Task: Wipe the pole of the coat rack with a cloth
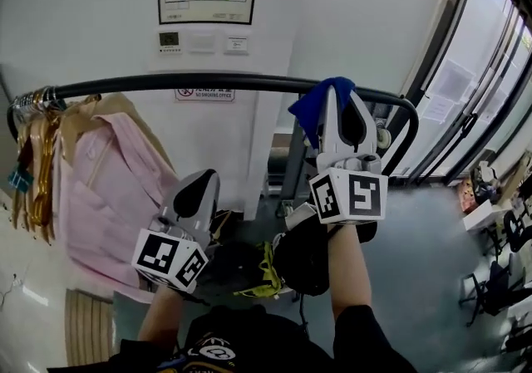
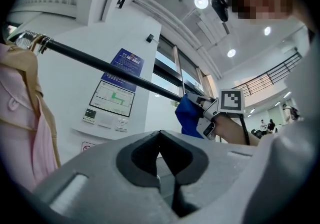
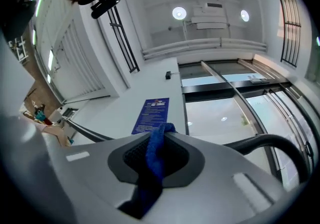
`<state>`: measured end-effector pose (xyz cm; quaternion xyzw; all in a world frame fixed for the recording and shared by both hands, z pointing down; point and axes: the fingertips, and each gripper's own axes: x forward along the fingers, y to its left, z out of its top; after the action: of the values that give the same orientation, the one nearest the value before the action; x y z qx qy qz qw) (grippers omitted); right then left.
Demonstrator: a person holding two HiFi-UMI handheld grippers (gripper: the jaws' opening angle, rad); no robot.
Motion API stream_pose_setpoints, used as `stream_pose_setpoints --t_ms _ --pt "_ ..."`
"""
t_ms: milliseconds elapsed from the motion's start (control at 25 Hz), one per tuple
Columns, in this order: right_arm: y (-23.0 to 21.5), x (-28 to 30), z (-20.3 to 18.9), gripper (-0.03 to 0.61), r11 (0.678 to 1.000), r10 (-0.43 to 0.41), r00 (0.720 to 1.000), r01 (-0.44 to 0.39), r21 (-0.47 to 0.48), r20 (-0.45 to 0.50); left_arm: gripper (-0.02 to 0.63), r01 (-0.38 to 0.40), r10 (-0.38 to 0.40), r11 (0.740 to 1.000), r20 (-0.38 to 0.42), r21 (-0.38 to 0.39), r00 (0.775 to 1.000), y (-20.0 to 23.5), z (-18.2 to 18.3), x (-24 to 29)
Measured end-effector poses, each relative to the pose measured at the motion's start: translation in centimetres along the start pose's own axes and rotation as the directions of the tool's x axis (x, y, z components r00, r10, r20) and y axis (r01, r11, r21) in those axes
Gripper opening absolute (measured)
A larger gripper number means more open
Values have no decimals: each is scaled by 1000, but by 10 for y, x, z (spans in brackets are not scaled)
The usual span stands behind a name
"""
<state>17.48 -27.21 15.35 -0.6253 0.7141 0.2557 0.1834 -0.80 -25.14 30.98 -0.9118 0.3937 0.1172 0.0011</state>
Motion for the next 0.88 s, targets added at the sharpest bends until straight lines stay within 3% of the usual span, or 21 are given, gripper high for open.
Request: stream_pose_setpoints --t_ms 200,400,520,680,880 --pt "108 30 -2 37 988 157 987 -157 -3 27 2 -102 102 995 2 19 995 26 6 -35" --pt "232 53 -19 37 919 360 931 -366 -150 -62 3 -196 196 980 -2 30 981 59 9 -74" --pt "281 62 -27 37 906 401 914 -407 -118 -66 3 -244 244 969 8 33 970 76 14 -93" --pt "295 63 -29 35 907 416 908 -418 -51 -45 3 -277 276 960 19 47 961 85 20 -105" --pt "262 55 -24 35 924 377 925 -379 -47 -54 2 -259 259 965 13 38 966 88 20 -101"
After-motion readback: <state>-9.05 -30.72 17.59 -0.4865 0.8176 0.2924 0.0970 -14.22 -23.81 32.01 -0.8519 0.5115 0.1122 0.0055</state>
